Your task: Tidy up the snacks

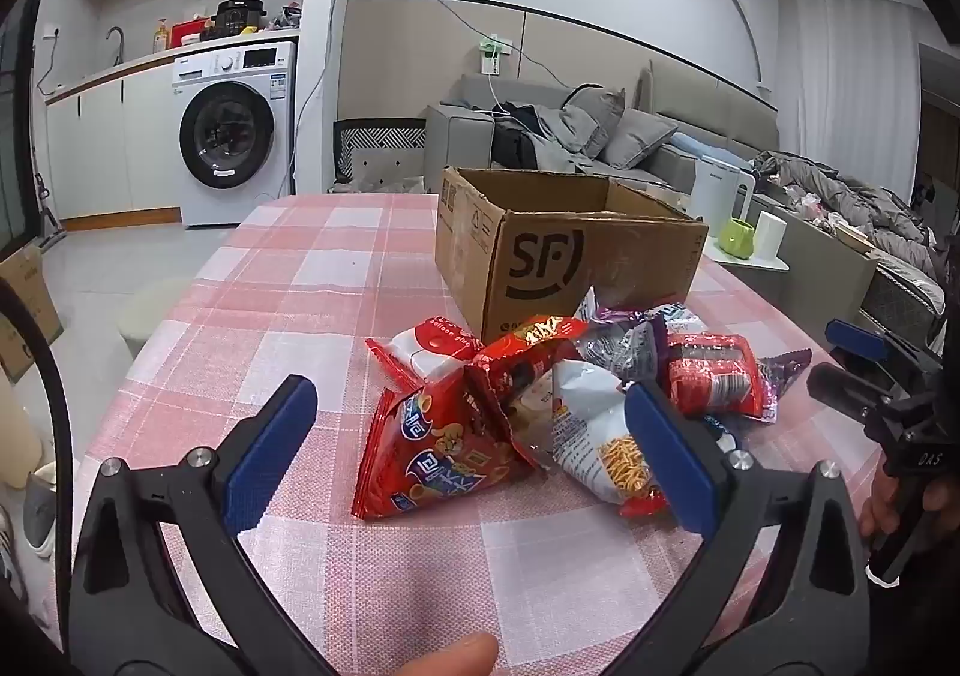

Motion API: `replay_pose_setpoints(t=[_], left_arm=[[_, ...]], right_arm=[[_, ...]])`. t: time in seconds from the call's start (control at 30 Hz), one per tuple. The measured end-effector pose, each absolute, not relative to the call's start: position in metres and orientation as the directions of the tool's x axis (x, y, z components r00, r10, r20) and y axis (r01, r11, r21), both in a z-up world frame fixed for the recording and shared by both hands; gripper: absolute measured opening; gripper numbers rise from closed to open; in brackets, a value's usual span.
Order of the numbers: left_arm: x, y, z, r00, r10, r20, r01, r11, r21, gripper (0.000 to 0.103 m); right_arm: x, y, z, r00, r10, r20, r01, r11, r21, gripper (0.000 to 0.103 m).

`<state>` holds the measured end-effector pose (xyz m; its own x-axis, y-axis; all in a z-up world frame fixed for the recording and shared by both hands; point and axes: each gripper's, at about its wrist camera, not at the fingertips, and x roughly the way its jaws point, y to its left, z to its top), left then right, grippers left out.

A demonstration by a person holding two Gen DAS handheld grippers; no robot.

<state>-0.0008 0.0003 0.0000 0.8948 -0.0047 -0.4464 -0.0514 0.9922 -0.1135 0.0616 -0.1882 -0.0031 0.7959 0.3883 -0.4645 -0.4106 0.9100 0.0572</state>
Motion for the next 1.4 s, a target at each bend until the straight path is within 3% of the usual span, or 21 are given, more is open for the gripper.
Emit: replay_pose_setpoints(t=[1.4], left_arm=[[0.0022,-0.0036,0.0005,0.885,0.004,-0.466,-0.051,0.995,-0.090,0.102]], right_arm=[[0.0698,-0.1918,-0.0077,0.783,0.362,-0.506,-0.371,0.925,0.088,0.103]])
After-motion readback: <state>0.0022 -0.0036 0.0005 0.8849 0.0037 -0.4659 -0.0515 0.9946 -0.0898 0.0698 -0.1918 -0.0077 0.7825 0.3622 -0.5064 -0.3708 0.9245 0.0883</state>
